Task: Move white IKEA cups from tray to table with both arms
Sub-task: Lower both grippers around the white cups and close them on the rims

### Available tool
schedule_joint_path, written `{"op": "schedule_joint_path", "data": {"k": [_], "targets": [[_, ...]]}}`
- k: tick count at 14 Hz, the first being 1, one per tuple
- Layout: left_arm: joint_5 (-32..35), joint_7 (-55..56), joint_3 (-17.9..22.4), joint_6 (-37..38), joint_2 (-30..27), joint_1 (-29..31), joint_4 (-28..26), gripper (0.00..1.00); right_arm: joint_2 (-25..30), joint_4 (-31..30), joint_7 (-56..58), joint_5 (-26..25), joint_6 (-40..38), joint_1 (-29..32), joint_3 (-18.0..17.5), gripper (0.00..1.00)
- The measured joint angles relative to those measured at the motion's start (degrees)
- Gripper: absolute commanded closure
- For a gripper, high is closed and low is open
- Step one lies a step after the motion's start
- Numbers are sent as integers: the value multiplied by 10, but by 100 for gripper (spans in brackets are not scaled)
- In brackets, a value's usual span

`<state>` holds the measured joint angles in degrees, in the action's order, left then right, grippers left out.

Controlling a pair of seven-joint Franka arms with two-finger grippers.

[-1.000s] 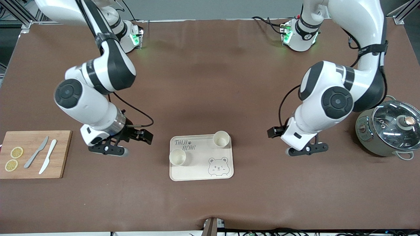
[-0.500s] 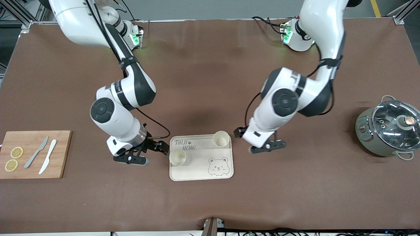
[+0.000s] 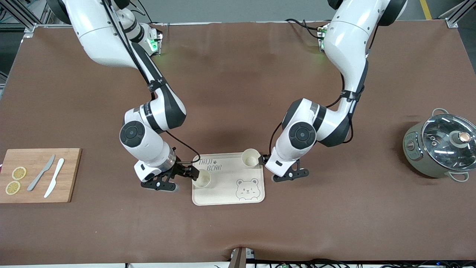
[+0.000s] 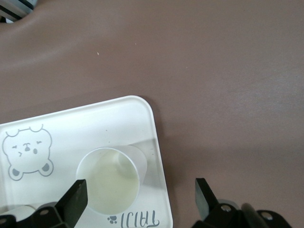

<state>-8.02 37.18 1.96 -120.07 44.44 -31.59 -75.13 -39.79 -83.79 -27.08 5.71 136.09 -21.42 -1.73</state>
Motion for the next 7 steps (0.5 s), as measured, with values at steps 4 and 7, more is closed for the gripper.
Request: {"op": "schedule_joint_path", "data": {"k": [4, 7], "targets": [[-53, 0, -1, -13, 2, -14, 0, 0, -13, 0, 0, -1, 5, 0, 0, 0], [-56, 2, -1, -31, 10, -26, 0, 0, -30, 0, -4, -1, 28, -5, 0, 0]]}}
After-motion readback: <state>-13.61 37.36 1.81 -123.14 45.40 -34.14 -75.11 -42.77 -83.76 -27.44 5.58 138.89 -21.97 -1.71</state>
